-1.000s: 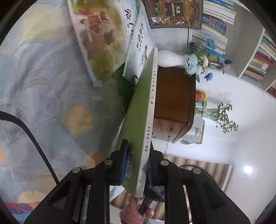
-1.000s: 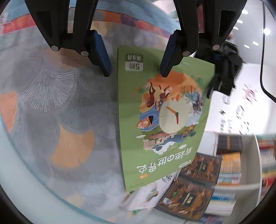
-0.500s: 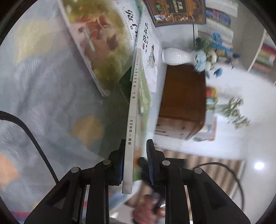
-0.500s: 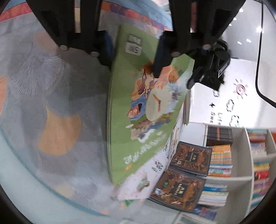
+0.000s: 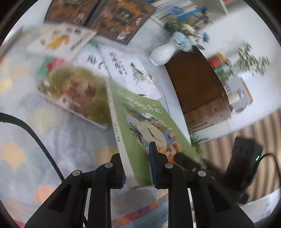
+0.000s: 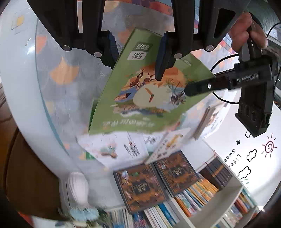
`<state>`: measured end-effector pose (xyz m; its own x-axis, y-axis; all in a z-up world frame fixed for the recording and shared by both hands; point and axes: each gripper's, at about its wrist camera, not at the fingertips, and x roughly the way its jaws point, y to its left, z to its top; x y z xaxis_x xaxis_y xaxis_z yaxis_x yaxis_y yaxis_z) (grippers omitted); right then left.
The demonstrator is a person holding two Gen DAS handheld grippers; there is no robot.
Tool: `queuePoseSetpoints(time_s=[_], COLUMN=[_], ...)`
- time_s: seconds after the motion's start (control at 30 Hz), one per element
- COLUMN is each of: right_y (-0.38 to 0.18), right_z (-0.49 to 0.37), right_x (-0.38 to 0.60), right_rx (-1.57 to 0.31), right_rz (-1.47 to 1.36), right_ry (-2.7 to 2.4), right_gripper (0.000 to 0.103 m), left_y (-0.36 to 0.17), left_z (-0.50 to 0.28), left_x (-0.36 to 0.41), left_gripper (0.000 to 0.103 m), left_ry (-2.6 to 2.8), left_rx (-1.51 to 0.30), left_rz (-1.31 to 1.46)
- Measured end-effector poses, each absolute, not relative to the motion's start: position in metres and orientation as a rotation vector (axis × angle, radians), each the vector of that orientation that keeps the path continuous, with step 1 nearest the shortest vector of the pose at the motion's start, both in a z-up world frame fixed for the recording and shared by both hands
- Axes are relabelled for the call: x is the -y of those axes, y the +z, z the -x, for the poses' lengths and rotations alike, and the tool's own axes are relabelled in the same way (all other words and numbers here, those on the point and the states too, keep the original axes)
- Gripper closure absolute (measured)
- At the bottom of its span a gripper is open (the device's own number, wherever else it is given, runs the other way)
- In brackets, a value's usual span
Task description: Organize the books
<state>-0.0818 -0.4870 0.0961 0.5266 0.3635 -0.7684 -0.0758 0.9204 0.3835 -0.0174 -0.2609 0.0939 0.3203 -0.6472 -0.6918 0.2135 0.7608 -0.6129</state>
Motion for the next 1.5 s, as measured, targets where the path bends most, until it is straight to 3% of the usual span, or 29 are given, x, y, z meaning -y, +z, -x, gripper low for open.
queuePoseSetpoints(time_s=[0.37, 0.73, 1.1, 1.5], right_y=[0.141, 0.161, 0.120, 0.088], right_z=[0.060, -0.020, -0.102, -0.169], right_x=[0.418, 0.249, 0.095, 0.052], right_rx=[-0.924, -0.876, -0.965, -1.042], right_rz=[-0.252, -0.178, -0.144, -0.156], right_ry=[0.338, 0.517, 0.588, 0.547], right_gripper=[0.066, 0.066, 0.066, 0.064], left_y=[0.135, 0.158, 0.109, 0.069], left_z=[0.015, -0.014, -0.063, -0.121], left_x=[0.195, 0.016, -0.124, -0.169], left_gripper=[0.082, 0.082, 0.082, 0.083], left_ry=[-0.568, -0.403, -0.290, -0.305], left_rx=[-1.021, -0.889, -0.892, -0.900], left_rz=[0.456, 0.525, 0.621, 0.698])
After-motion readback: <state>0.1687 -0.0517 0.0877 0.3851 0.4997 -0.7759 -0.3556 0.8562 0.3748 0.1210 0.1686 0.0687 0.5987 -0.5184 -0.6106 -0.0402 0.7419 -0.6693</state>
